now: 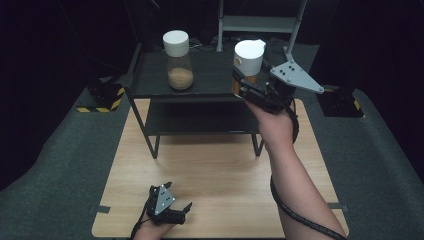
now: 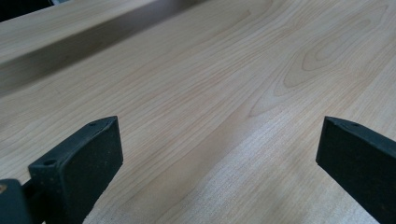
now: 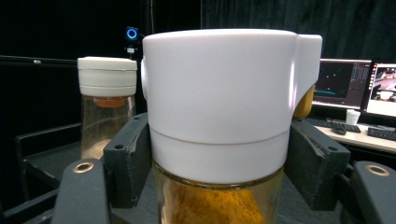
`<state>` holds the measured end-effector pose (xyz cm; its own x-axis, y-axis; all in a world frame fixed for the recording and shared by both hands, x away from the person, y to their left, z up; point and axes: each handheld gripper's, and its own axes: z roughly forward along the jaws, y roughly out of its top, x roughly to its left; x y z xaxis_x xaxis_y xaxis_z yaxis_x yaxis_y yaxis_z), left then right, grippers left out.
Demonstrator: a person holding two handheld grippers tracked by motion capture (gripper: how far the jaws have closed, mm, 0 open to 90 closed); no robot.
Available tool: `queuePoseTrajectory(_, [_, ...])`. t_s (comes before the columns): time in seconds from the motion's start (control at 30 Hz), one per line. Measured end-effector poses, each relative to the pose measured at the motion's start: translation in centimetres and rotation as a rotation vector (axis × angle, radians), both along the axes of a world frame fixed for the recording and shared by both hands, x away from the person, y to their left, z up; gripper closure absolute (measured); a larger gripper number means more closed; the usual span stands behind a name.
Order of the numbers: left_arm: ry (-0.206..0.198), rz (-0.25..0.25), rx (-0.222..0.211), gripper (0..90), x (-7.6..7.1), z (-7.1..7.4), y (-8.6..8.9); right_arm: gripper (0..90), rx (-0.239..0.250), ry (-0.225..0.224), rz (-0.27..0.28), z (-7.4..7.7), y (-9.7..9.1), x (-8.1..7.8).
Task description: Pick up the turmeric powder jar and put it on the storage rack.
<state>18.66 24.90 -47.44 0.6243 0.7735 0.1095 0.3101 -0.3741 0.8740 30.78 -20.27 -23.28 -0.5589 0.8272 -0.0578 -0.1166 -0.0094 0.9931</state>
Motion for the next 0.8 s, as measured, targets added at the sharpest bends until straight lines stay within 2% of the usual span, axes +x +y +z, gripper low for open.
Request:
queuePoseTrajectory(0.3, [0.001, -0.002, -0.008, 0.8, 0.0, 0.0, 0.1, 30.0, 0.004, 0.014, -0.014, 0.4, 1.2, 1.8])
queuePoseTrajectory(0.5, [-0.006, -0.006, 0.004, 0.7, -0.1, 0.0, 0.0, 30.0, 0.01, 0.021, -0.024, 0.6, 1.8, 2.8])
queuePoseTrajectory(0.8, [-0.005, -0.005, -0.004, 0.7, -0.1, -0.1, 0.1, 30.1, 0.012, 0.042, -0.03, 0.3, 2.5, 3.8])
